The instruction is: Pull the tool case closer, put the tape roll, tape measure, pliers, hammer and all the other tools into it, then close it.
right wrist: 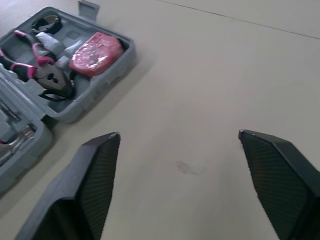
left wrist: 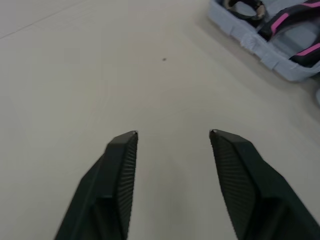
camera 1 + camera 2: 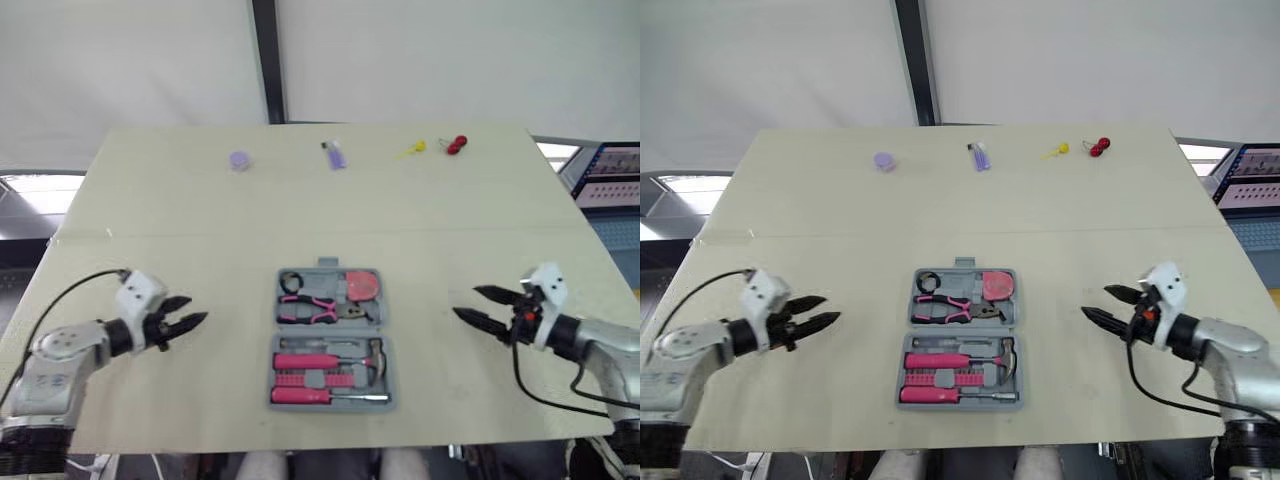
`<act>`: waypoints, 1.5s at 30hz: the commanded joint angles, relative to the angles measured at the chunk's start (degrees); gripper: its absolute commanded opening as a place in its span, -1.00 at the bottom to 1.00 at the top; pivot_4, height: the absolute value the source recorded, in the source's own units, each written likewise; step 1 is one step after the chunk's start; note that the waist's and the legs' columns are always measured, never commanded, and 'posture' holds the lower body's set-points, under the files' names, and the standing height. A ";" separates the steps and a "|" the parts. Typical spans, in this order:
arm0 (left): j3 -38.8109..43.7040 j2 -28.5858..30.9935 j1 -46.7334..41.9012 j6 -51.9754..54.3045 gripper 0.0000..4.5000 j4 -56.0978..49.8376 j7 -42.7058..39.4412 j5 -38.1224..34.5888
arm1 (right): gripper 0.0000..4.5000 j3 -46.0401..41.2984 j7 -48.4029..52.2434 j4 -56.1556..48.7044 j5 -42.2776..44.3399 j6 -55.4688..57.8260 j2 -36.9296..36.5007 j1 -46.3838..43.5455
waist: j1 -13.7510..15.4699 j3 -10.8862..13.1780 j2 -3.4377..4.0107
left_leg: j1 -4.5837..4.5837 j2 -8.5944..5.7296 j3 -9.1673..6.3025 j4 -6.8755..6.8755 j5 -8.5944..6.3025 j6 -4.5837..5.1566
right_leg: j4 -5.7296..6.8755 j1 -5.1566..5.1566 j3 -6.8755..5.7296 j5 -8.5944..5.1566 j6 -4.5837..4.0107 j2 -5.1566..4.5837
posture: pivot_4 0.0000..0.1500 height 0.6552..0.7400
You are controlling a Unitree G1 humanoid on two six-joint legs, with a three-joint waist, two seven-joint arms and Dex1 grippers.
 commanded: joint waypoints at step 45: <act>-18.34 -9.75 -1.83 8.95 -1.00 -9.27 -0.60 3.14 | -0.98 20.44 -1.35 -8.83 -8.75 6.27 9.56 -3.74 | 0.05 -0.01 -0.01 | -0.06 0.00 0.06 0.04 0.00 0.00 | 0.02 -0.13 0.04 0.00 0.00 0.00 | 1.00 1.00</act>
